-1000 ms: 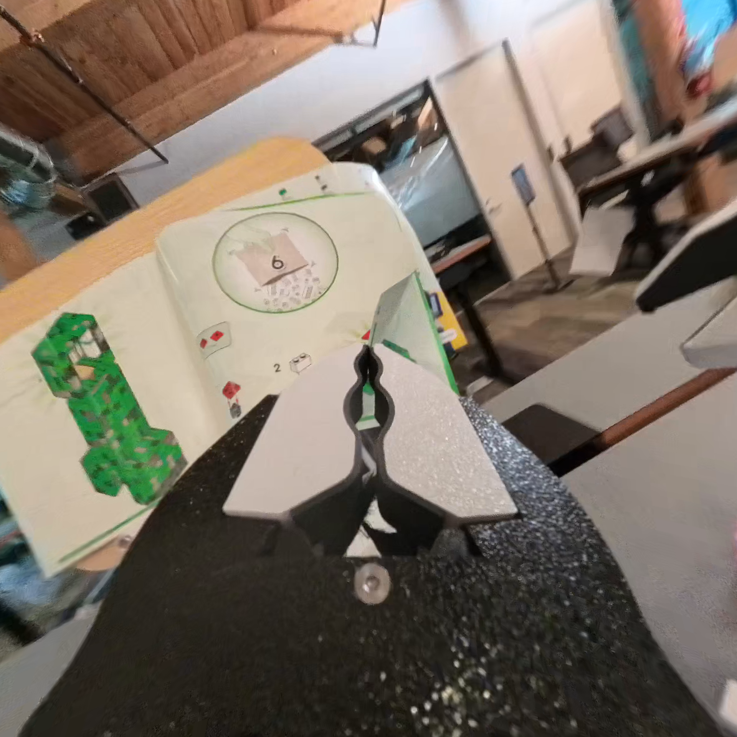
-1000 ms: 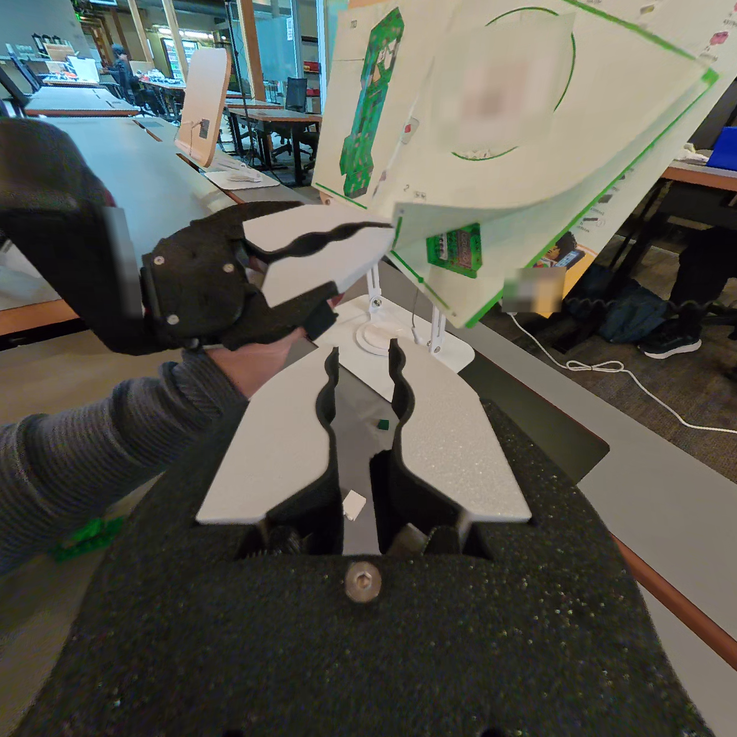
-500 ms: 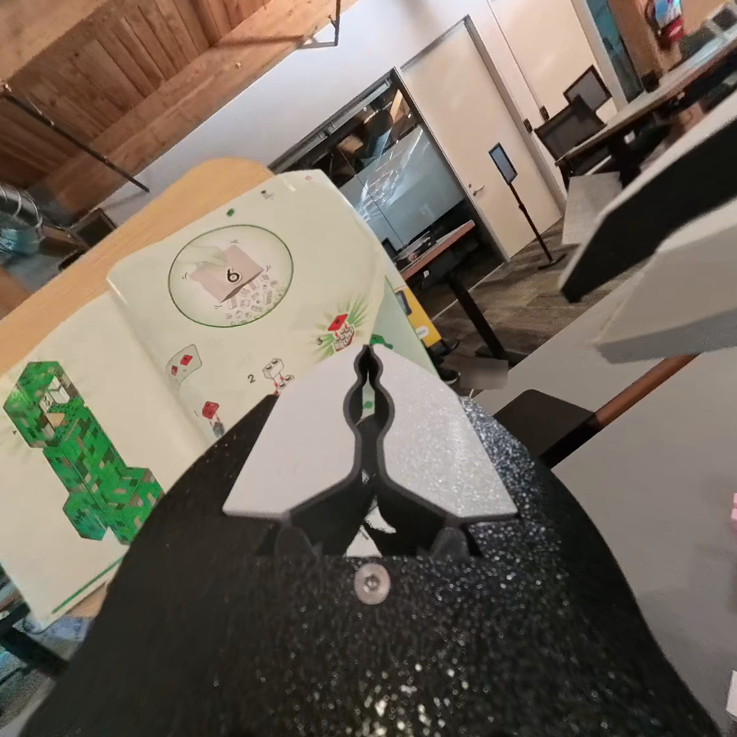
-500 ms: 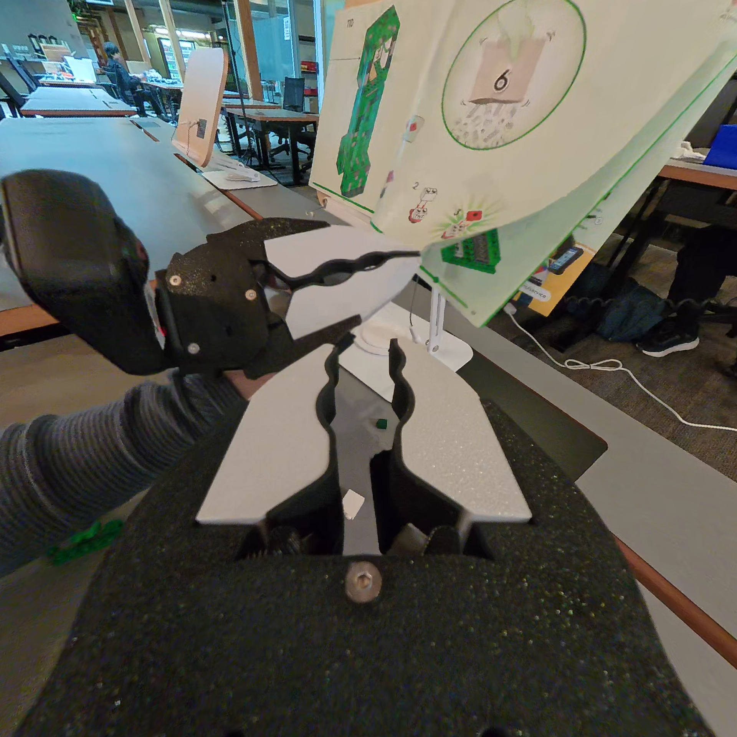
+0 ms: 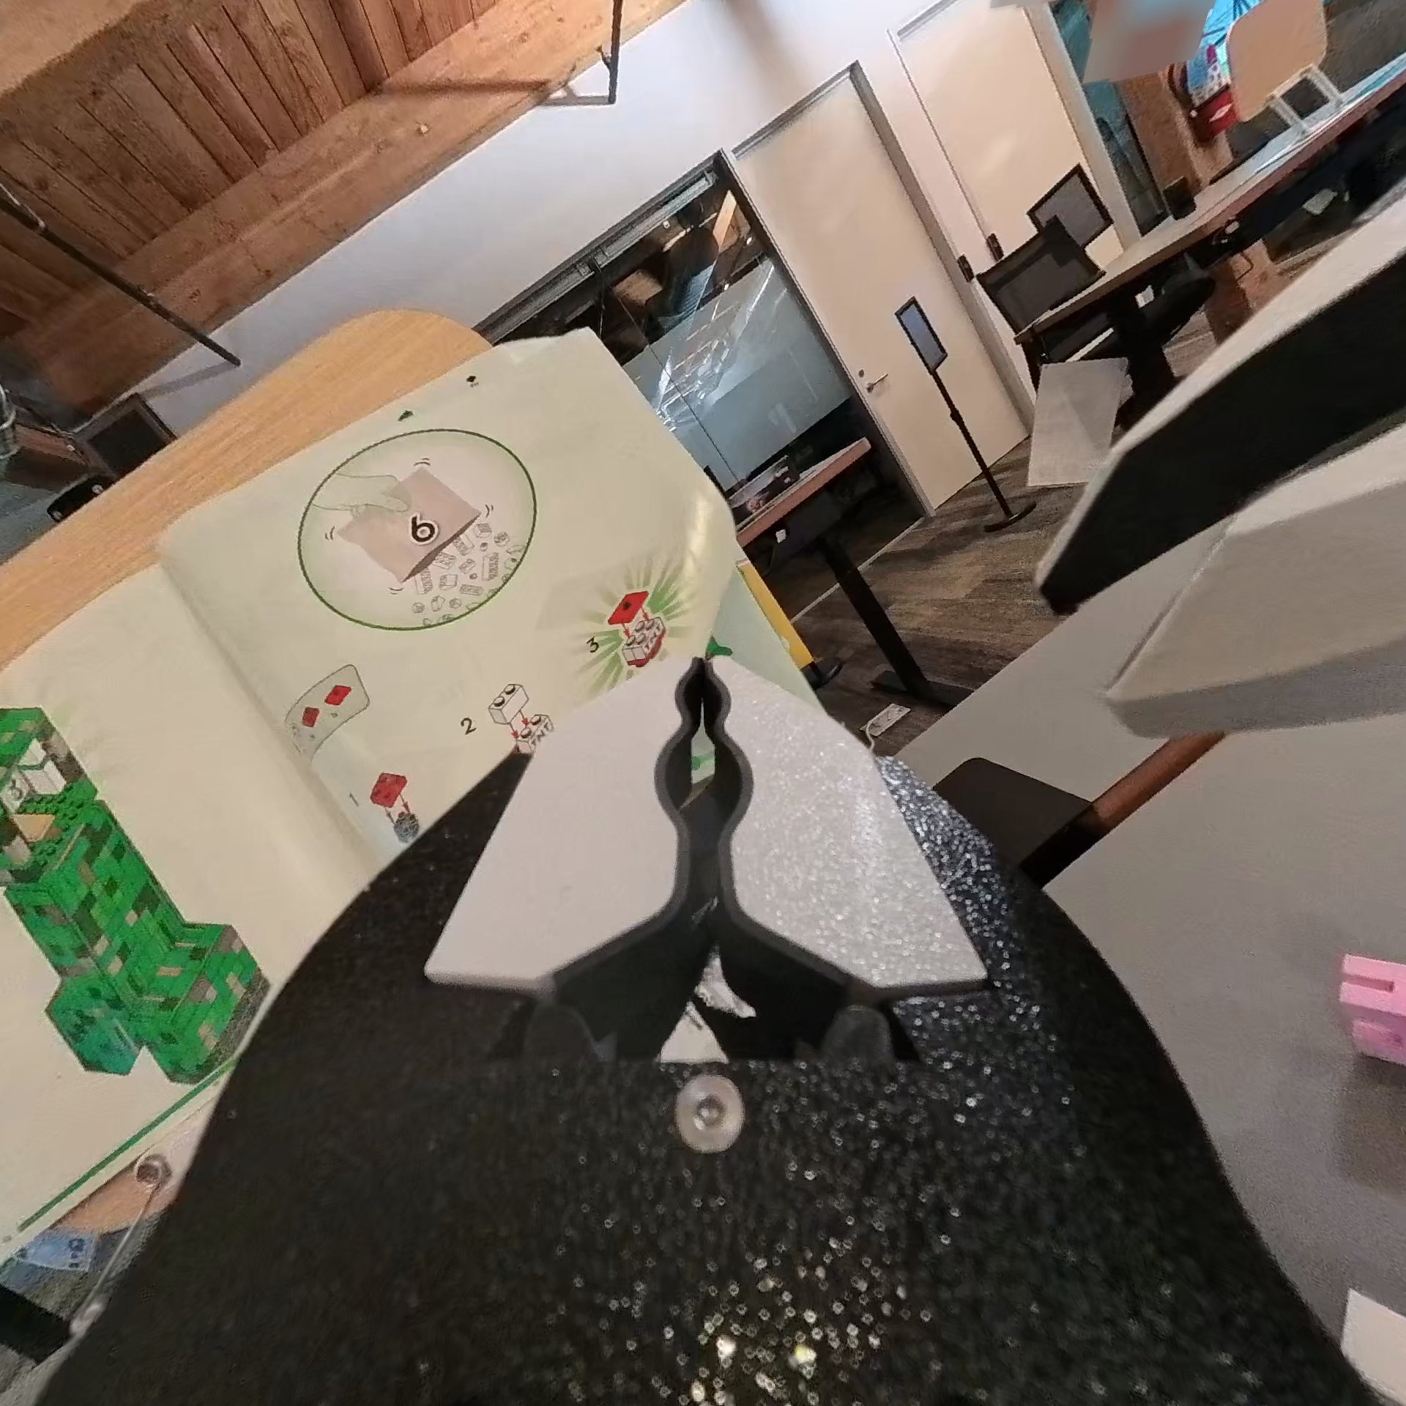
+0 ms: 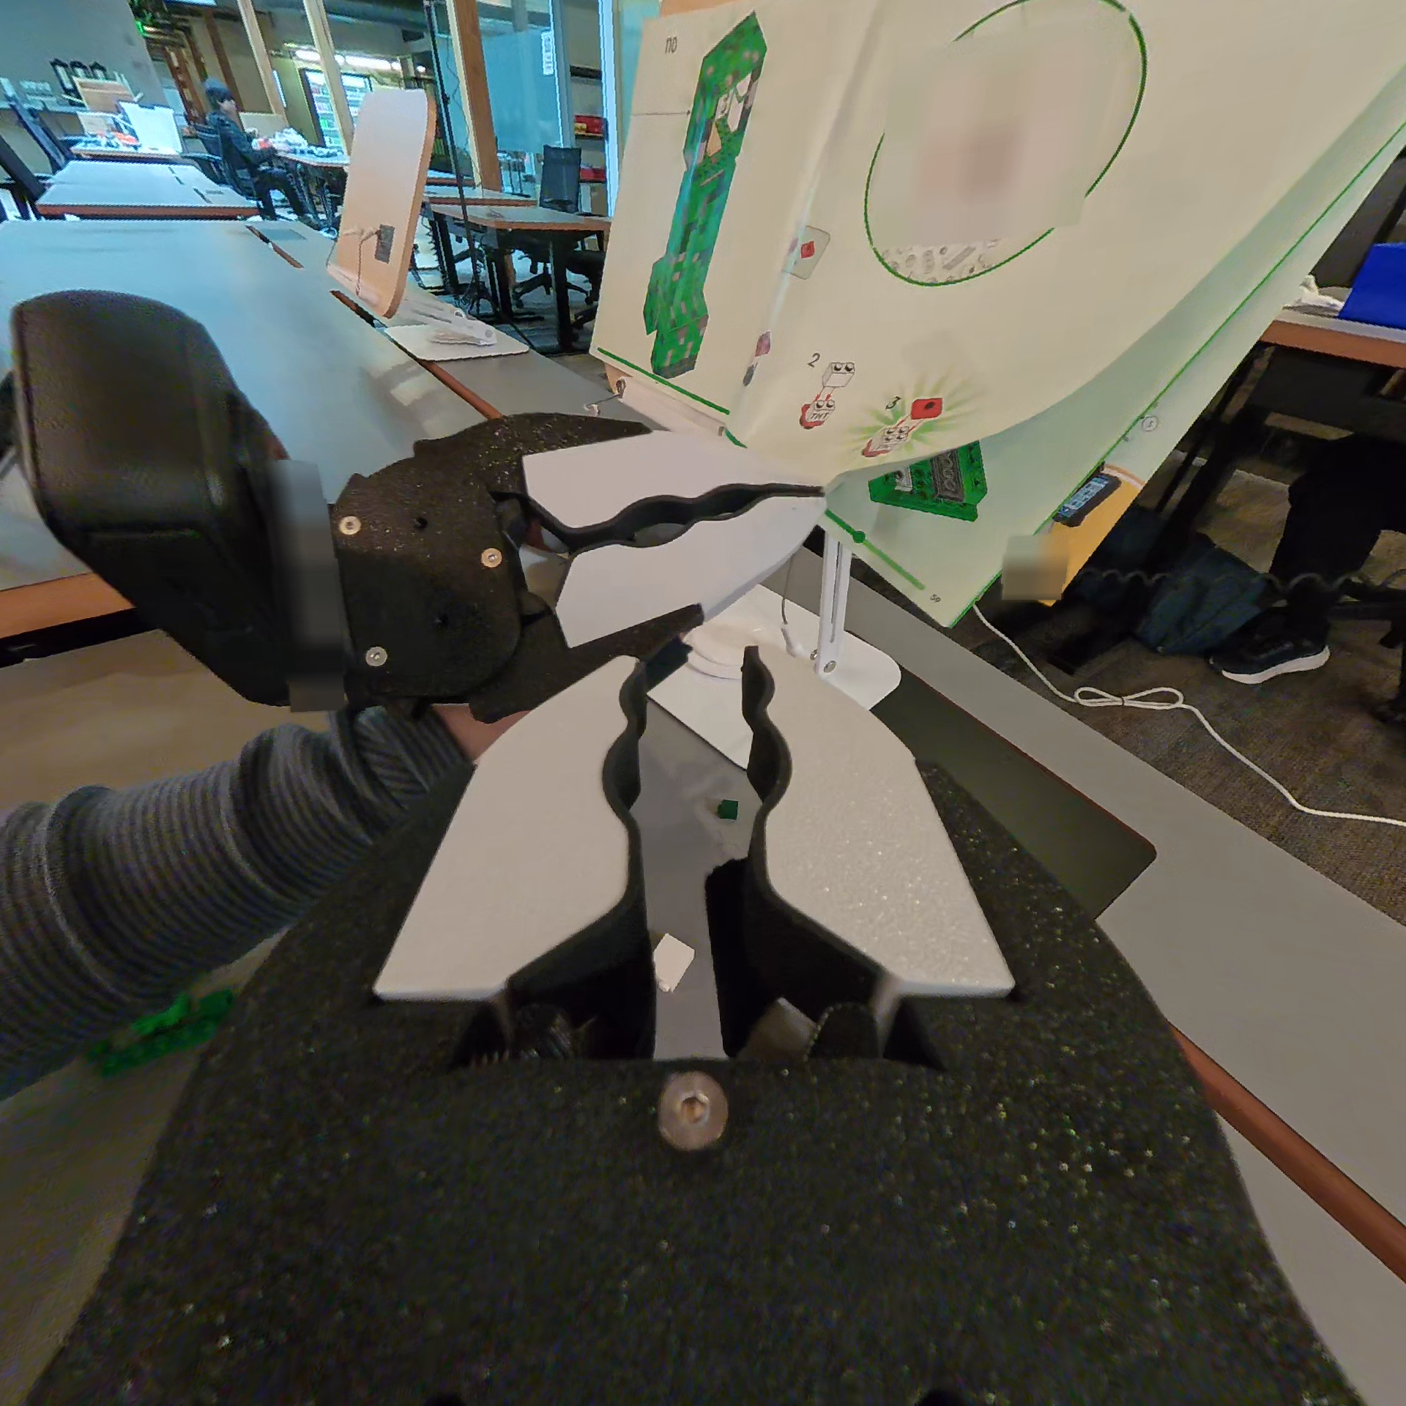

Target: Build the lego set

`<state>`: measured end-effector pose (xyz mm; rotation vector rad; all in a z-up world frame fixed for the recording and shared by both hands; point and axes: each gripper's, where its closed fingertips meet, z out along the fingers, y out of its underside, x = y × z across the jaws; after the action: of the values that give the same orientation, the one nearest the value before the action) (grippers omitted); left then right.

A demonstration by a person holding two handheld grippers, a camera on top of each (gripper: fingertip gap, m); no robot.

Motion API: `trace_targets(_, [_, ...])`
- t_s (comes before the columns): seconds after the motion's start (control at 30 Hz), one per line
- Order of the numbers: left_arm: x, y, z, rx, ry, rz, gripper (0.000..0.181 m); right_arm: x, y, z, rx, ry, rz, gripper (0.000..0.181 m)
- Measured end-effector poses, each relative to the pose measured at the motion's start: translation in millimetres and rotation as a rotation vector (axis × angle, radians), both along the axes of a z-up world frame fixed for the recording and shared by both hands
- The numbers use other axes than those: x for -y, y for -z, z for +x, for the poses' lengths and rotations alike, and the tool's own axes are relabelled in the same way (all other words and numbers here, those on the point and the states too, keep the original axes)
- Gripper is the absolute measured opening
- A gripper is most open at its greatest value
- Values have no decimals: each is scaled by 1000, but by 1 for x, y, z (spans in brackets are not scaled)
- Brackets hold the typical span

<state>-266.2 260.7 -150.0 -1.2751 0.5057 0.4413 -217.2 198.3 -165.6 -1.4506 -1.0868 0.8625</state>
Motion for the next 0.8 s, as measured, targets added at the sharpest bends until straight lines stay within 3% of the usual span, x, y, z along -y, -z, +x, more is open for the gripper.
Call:
trace_targets(0.23, [-5,2,3,60,33,-5,0,-2,-1,1,-4,12,0,25])
trace_targets(0.37, [9,-6,2,152,74,2,0,-7,-3,7,-14,38,-2,26])
trace_targets(0.4, [14,-7,4,178,96,-19,17,-10,-4,9,-13,50,-4,26])
trace_targets(0.43, [22,-9,8,220,134,-44,52,-12,-3,11,-7,66,-3,26])
trace_targets(0.53, [61,-17,9,342,164,-140,84,-19,-3,19,19,115,17,27])
trace_targets(0.67, [150,-37,-9,449,97,-58,73,-16,-17,29,19,154,51,27])
trace_targets(0.8, [224,-20,-12,456,-30,39,70,2,-42,44,40,192,155,28])
